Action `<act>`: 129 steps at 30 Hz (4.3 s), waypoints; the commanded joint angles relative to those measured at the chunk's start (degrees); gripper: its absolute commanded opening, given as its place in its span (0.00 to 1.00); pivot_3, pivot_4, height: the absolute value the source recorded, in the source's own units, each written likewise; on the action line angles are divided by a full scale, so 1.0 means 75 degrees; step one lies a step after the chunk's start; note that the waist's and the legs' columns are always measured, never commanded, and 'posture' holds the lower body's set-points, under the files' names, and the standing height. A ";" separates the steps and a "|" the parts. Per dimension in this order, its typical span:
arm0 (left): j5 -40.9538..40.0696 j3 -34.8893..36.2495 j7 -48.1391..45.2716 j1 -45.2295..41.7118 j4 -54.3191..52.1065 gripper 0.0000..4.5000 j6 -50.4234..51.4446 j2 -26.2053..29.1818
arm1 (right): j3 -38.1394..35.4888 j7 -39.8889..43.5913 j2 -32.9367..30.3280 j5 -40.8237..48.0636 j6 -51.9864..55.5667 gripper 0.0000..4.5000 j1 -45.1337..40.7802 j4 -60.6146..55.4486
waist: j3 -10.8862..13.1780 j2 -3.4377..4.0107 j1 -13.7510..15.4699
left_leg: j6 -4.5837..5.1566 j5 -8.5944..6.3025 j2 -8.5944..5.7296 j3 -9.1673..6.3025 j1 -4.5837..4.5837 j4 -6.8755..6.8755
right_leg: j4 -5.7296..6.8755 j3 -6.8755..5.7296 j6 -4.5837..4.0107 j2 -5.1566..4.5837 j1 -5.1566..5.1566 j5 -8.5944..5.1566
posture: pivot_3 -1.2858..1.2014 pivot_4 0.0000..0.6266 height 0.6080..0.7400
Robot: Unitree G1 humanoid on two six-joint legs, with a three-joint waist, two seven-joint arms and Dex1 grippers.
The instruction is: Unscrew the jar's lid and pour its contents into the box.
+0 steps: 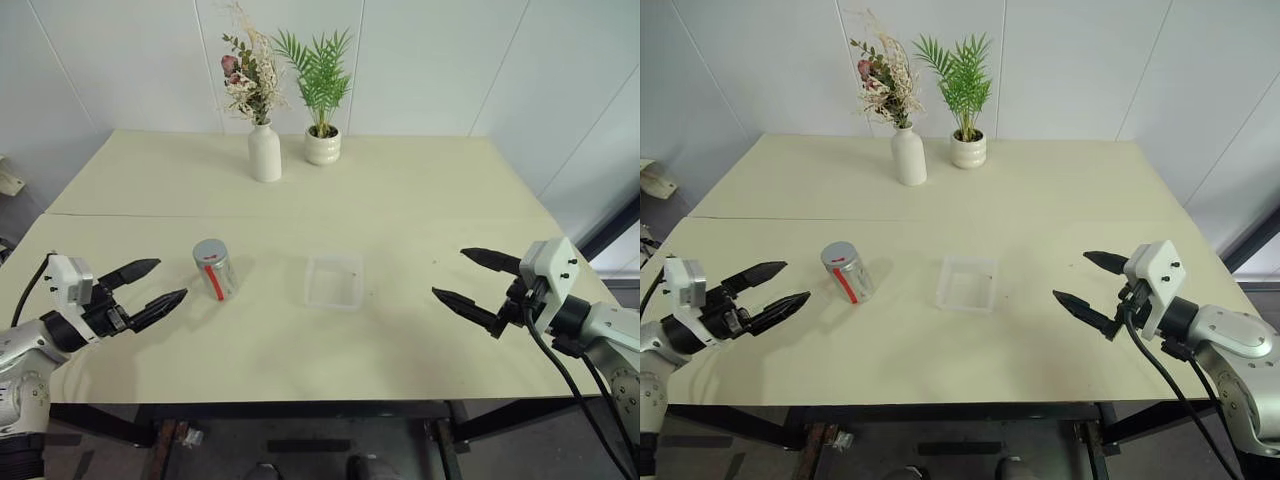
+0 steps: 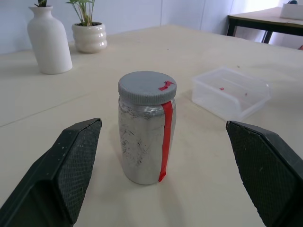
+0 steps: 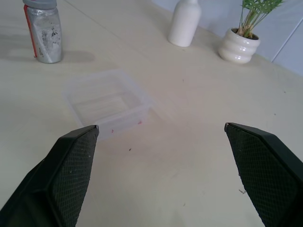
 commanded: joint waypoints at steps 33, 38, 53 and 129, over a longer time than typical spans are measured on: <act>0.2427 -0.1101 0.5103 0.1077 -0.2546 1.00 -0.1329 -0.2798 | 0.1202 0.0512 0.0290 -0.0223 -0.0262 1.00 -0.1445 0.0535 | 0.0002 0.0005 -0.0043 | 0.0001 0.0001 -0.0014 0.0007 0.0001 0.0013 | -0.0005 0.0005 0.0078 0.0014 0.0007 0.0043 | 0.52 0.24 1.00; 0.2616 -0.1438 0.5289 0.1023 -0.2419 1.00 -0.1501 -0.3151 | 0.1288 0.0579 0.0341 -0.0286 -0.0373 1.00 -0.1577 0.0689 | 0.0002 0.0005 -0.0066 | 0.0006 0.0004 -0.0025 0.0012 0.0001 0.0017 | -0.0006 0.0008 0.0086 0.0025 0.0010 0.0047 | 0.52 0.24 1.00; 0.2772 -0.1594 0.5771 0.0325 -0.1764 1.00 -0.1516 -0.3314 | 0.1329 0.0583 0.0361 -0.0335 -0.0445 1.00 -0.1562 0.0691 | 0.0002 0.0006 -0.0058 | 0.0007 0.0004 -0.0024 0.0008 -0.0001 0.0028 | -0.0003 0.0006 0.0094 0.0035 0.0011 0.0052 | 0.52 0.24 1.00; 0.2229 -0.3818 -0.1206 -0.6240 0.4684 0.48 -0.2368 -0.3918 | 0.2991 -0.5328 0.3544 -0.0572 0.4142 1.00 -0.3982 -0.2170 | 0.0003 0.0007 -0.0081 | 0.0013 0.0008 -0.0044 -0.0007 -0.0149 0.0096 | 0.0082 0.0003 0.0104 0.0051 -0.0135 0.0057 | 0.52 0.24 1.00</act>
